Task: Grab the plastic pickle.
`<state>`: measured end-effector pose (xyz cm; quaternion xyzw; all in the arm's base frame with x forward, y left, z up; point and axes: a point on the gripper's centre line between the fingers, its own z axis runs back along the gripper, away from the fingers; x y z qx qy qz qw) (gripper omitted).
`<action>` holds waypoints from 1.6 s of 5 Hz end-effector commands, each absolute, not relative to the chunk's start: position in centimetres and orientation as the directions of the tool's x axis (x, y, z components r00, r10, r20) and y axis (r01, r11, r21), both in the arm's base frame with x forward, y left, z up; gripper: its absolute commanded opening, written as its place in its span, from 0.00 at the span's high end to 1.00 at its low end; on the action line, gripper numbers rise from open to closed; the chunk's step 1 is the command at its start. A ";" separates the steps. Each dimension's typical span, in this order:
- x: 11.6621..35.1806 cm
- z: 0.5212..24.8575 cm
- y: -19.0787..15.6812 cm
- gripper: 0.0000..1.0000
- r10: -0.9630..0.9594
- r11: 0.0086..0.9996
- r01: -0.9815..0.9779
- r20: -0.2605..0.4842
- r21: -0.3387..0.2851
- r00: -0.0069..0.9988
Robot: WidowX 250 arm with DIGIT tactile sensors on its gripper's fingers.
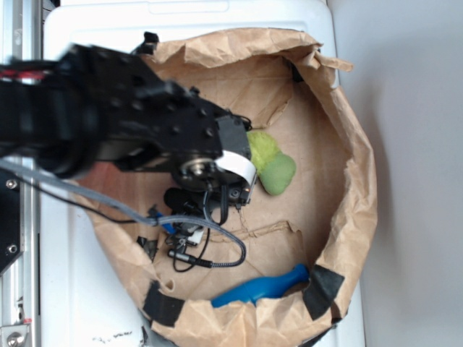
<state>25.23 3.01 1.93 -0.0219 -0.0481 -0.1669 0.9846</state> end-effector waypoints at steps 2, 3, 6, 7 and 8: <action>25.7 2.0 2.7 1.00 -0.328 0.944 0.328 0.132 0.018 0.935; 25.5 3.6 2.7 1.00 -0.317 0.948 0.320 0.141 0.003 0.938; 24.3 14.7 4.3 1.00 -0.144 0.986 0.151 0.099 -0.071 0.985; 24.8 16.9 5.1 1.00 -0.084 0.989 0.090 0.055 -0.115 0.995; 25.9 17.2 5.4 1.00 -0.031 0.995 0.034 0.032 -0.095 0.999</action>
